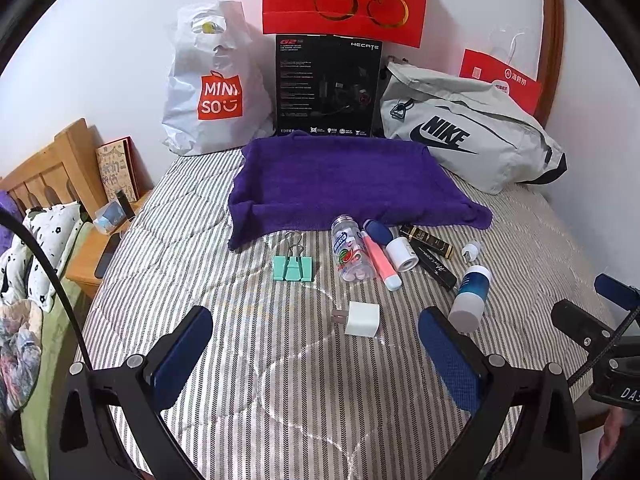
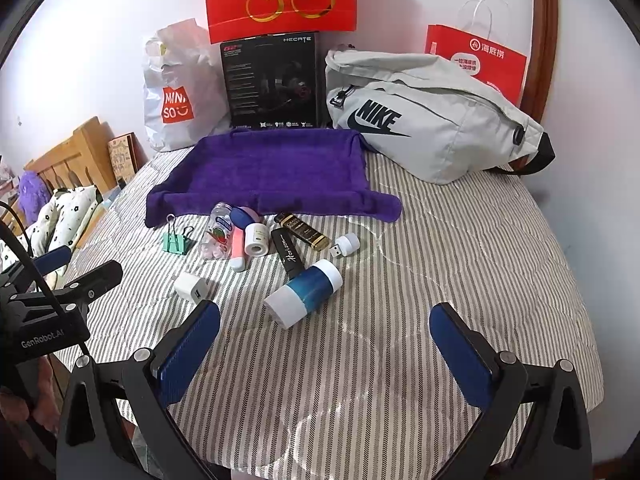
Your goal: Organize rigid objects
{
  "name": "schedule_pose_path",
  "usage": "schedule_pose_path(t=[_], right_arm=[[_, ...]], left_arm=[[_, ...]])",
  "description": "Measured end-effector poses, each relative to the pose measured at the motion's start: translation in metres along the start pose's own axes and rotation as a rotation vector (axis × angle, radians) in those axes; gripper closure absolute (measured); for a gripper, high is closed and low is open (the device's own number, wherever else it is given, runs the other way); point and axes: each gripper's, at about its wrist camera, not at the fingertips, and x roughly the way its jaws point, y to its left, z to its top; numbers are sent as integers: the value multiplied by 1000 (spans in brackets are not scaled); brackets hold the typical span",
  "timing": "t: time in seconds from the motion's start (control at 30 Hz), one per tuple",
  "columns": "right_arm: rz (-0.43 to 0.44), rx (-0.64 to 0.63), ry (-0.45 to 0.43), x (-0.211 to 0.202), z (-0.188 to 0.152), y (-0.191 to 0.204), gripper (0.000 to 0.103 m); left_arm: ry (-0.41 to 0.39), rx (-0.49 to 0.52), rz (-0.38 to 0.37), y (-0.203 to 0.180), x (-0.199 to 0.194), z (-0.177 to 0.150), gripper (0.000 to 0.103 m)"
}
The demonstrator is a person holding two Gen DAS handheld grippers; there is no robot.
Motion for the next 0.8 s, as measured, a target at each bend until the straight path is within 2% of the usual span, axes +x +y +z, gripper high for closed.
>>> schedule_pose_path(t=[0.8], right_arm=[[-5, 2, -6, -3, -1, -1, 0]], left_arm=[[1, -5, -4, 1, -5, 4, 0]])
